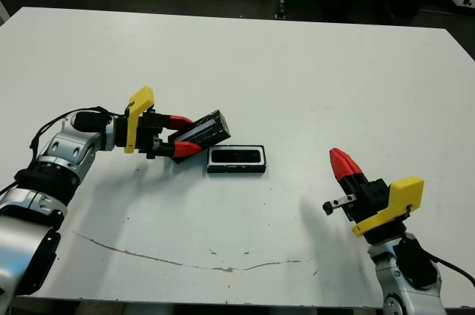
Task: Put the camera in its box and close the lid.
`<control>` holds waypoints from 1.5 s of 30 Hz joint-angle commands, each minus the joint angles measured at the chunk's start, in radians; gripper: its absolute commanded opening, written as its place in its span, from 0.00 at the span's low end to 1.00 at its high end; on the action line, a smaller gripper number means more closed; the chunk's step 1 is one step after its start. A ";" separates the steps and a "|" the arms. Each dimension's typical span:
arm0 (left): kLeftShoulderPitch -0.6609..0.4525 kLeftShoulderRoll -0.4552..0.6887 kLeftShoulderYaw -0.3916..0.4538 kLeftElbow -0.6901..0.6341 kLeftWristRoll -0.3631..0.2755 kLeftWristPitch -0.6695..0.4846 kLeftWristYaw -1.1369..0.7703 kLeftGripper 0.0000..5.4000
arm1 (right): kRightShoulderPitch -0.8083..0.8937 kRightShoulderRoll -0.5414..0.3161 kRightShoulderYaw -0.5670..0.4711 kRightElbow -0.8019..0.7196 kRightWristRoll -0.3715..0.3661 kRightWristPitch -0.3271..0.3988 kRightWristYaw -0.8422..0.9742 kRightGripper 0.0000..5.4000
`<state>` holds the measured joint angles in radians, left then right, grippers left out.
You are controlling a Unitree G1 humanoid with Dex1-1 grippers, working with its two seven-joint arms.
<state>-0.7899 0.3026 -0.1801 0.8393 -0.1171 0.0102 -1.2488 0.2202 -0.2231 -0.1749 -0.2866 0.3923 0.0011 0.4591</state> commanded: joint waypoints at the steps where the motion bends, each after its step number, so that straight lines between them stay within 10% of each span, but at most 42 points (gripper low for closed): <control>1: -0.010 -0.008 -0.019 0.025 0.026 -0.001 -0.020 0.58 | 0.005 -0.010 -0.002 0.008 -0.002 -0.005 0.005 0.00; 23: -0.049 -0.065 -0.023 0.063 -0.004 0.099 -0.179 0.58 | 0.009 -0.005 0.000 0.007 -0.010 -0.009 0.001 0.00; 45: 0.083 -0.114 -0.146 -0.073 0.141 -0.056 0.113 0.58 | 0.019 -0.005 -0.009 -0.013 -0.013 -0.008 -0.015 0.00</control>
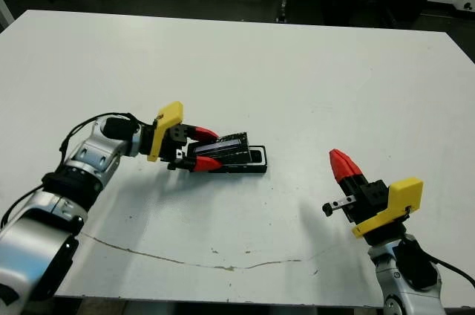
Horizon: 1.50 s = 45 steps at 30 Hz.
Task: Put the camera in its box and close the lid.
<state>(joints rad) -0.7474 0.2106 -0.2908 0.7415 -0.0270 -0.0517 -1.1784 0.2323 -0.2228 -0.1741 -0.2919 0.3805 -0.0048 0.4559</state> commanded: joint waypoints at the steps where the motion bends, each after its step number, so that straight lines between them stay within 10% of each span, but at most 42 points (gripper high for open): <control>1: 0.041 -0.025 -0.038 0.029 0.049 -0.001 0.044 0.58 | 0.008 -0.005 -0.010 -0.011 -0.003 0.000 -0.015 0.00; 20: 0.001 -0.087 -0.063 0.164 0.053 -0.074 0.079 0.58 | 0.002 -0.012 -0.014 -0.017 0.020 0.005 -0.013 0.00; 45: 0.116 -0.061 -0.028 -0.021 -0.082 0.108 -0.014 0.58 | 0.009 -0.004 -0.010 -0.024 0.019 0.012 -0.036 0.00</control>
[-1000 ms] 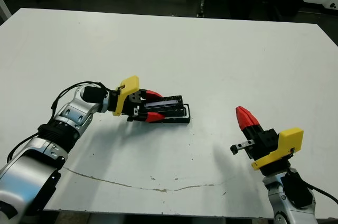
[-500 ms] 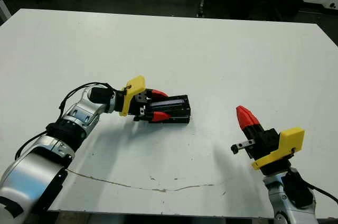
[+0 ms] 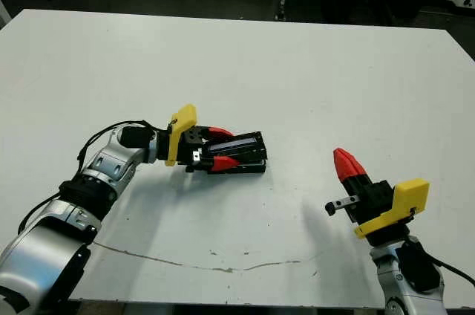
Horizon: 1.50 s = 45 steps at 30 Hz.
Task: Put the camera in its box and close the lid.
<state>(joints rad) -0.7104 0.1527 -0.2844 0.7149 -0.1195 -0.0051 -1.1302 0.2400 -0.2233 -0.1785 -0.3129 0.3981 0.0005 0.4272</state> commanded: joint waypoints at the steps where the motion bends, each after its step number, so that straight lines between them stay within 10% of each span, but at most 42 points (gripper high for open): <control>1: 0.083 -0.001 -0.033 0.004 0.005 0.065 -0.066 0.58 | 0.000 -0.004 -0.006 0.000 0.004 0.003 -0.003 0.00; 20: 0.084 -0.054 -0.072 0.048 0.053 0.020 0.034 0.58 | -0.001 -0.007 -0.010 0.002 0.003 0.001 -0.004 0.00; 36: 0.042 -0.067 -0.143 0.097 0.168 -0.140 0.083 1.00 | 0.006 -0.006 -0.009 -0.013 0.001 0.010 -0.021 0.00; 45: 0.040 -0.068 -0.145 0.109 0.172 -0.152 0.088 1.00 | 0.007 -0.006 -0.005 -0.008 0.011 0.005 -0.013 0.00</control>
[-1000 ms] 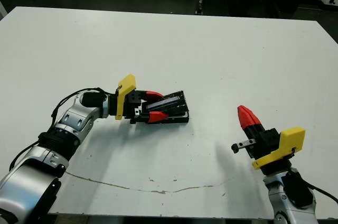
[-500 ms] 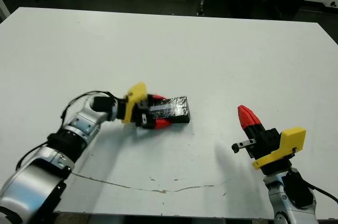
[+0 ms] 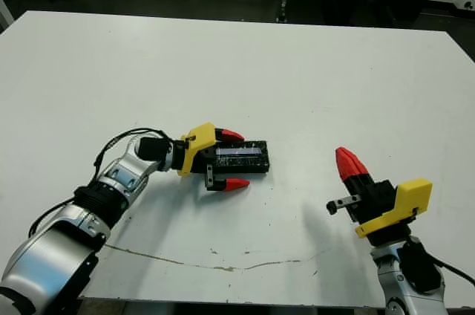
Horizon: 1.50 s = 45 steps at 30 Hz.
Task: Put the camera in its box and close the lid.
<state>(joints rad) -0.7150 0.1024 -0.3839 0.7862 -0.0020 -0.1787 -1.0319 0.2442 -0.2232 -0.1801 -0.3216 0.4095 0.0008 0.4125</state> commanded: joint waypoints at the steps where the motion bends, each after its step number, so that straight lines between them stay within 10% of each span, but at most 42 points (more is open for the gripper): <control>1: 0.044 -0.018 -0.046 0.038 0.058 0.019 -0.005 1.00 | 0.002 -0.006 -0.003 0.004 -0.002 0.000 0.003 0.00; 19: -0.013 -0.040 -0.011 0.116 0.065 0.024 0.071 1.00 | 0.007 -0.009 -0.003 -0.004 -0.006 0.007 0.001 0.00; 45: 0.145 0.436 0.153 -0.261 0.024 0.164 -0.025 1.00 | 0.005 -0.021 -0.016 0.006 0.012 -0.005 0.045 0.00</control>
<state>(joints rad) -0.6050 0.5169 -0.2306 0.5526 0.0123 -0.0368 -1.0431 0.2522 -0.2273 -0.1908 -0.3186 0.4198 0.0005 0.4493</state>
